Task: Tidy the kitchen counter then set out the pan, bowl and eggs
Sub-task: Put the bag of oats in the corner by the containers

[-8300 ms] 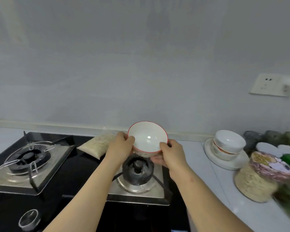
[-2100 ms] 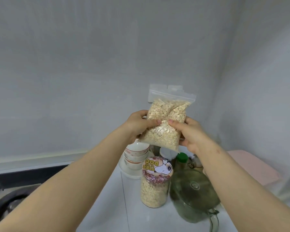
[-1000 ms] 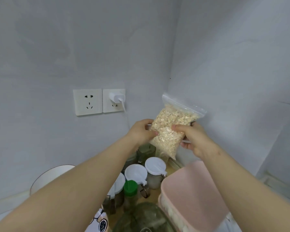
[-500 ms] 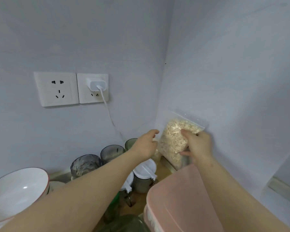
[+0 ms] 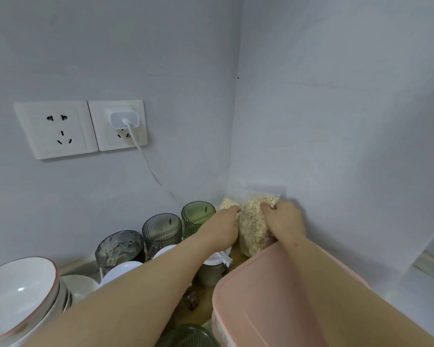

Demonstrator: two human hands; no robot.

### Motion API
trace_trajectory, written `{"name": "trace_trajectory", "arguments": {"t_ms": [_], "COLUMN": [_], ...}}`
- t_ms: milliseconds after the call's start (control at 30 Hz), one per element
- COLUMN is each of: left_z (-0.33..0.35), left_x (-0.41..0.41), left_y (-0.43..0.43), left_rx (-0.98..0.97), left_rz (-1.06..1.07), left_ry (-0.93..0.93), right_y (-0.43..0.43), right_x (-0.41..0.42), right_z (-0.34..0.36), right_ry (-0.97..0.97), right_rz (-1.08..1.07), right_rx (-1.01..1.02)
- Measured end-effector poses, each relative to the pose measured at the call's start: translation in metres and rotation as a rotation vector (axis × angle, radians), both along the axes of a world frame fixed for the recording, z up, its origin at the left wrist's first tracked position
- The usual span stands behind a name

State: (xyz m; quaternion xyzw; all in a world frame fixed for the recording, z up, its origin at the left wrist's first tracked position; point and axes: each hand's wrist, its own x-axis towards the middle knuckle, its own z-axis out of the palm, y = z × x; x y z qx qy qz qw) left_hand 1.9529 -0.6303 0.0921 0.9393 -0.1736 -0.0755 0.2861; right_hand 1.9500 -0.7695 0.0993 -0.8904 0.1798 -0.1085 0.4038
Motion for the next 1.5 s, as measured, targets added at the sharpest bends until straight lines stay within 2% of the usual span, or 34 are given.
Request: {"name": "trace_trajectory", "arguments": {"t_ms": [167, 433, 500, 567, 700, 900, 1033, 1200, 1267, 1367, 1500], "left_z": [-0.001, -0.008, -0.010, -0.012, -0.012, -0.011, -0.012, -0.013, -0.013, -0.013, -0.013], "left_x": [0.005, 0.005, 0.004, 0.004, 0.004, 0.002, 0.003, 0.001, 0.001, 0.000, 0.000], "left_y": [0.000, -0.006, -0.007, -0.007, -0.006, -0.002, 0.000, 0.000, 0.000, 0.000, 0.001], "left_rx": [-0.080, -0.131, -0.119, -0.099, -0.085, -0.068, -0.073, -0.075, -0.077, -0.081, -0.078], "left_rz": [0.070, 0.088, 0.091, 0.093, 0.104, 0.105, 0.110, 0.112, 0.116, 0.126, 0.130], "left_ry": [0.054, 0.065, 0.069, 0.067, 0.059, 0.072, 0.071, 0.068, 0.066, 0.073, 0.083], "right_y": [-0.001, -0.013, -0.014, -0.014, -0.011, -0.001, -0.001, -0.009, -0.011, -0.007, 0.003], "right_x": [0.010, 0.016, 0.017, 0.018, 0.018, 0.013, 0.014, 0.017, 0.017, 0.013, 0.007], "right_z": [-0.001, -0.004, -0.006, -0.007, -0.008, -0.015, -0.015, -0.012, -0.010, -0.010, -0.011], "right_ry": [-0.017, -0.019, 0.033, 0.078, 0.022, -0.119, -0.128, -0.185, -0.152, -0.014, 0.012], "right_rz": [0.070, 0.150, 0.195, 0.192, 0.148, 0.047, 0.044, 0.005, -0.010, 0.025, -0.005], "right_rx": [-0.007, 0.415, 0.372, 0.235, 0.036, 0.024, -0.093, 0.011, 0.014, -0.117, -0.205]}}
